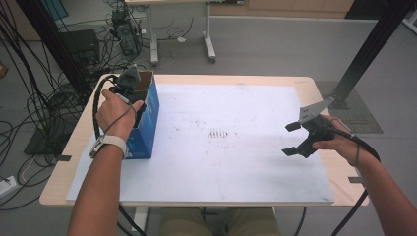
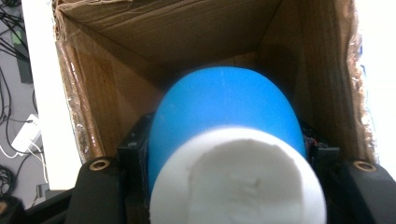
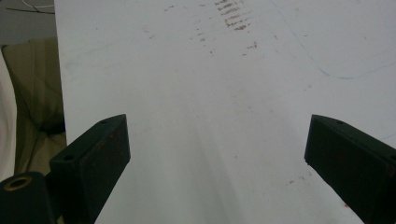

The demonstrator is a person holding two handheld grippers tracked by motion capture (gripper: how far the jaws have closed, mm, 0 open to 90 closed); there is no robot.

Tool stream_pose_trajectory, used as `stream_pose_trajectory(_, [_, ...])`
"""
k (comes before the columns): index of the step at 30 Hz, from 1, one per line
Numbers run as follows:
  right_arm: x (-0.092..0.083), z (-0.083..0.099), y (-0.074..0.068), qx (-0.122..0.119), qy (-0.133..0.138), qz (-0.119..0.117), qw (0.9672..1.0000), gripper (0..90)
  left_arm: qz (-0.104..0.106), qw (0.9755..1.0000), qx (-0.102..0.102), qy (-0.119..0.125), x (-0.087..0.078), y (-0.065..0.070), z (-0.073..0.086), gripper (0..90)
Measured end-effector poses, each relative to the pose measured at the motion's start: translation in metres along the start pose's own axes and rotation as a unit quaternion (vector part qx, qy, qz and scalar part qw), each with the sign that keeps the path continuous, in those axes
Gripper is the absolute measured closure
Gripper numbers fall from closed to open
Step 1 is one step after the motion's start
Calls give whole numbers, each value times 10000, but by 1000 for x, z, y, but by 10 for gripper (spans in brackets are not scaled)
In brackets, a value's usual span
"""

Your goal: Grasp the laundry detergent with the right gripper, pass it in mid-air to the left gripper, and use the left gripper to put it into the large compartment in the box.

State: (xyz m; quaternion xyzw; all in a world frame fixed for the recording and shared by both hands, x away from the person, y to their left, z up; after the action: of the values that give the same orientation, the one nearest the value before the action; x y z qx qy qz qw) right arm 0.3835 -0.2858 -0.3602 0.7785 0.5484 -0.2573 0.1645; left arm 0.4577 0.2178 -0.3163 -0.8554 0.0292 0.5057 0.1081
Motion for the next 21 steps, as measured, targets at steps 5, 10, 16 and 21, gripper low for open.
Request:
stream_pose_trajectory(5, [1, 0, 0, -5, -2, -9, 10000, 67, -1, 10000, 0, -3, 0, 0, 0, 369])
stream_pose_trajectory(10, [1, -1, 0, -17, -20, -5, 10000, 67, 2, 10000, -8, 6, 0, -1, 0, 369])
stream_pose_trajectory(16, [1, -1, 0, -22, -17, -14, 10000, 68, 4, 10000, -10, -4, 0, -1, 0, 368])
stream_pose_trajectory(21, [0, -1, 0, -23, -14, 3, 10000, 68, 12, 10000, -12, -17, 0, -1, 0, 368])
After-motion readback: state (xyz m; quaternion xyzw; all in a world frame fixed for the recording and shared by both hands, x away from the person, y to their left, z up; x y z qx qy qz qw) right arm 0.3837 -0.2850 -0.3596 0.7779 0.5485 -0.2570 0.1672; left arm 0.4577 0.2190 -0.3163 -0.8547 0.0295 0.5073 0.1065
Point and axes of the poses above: each handheld gripper's, and its own axes: x roughly forward along the jaws, z roughly out of its underside, y roughly to its right, the point moved 4 cm from there along x, roughly forward along the jaws, and after that the axes turned 13 degrees about y, right-handed, at the moved point
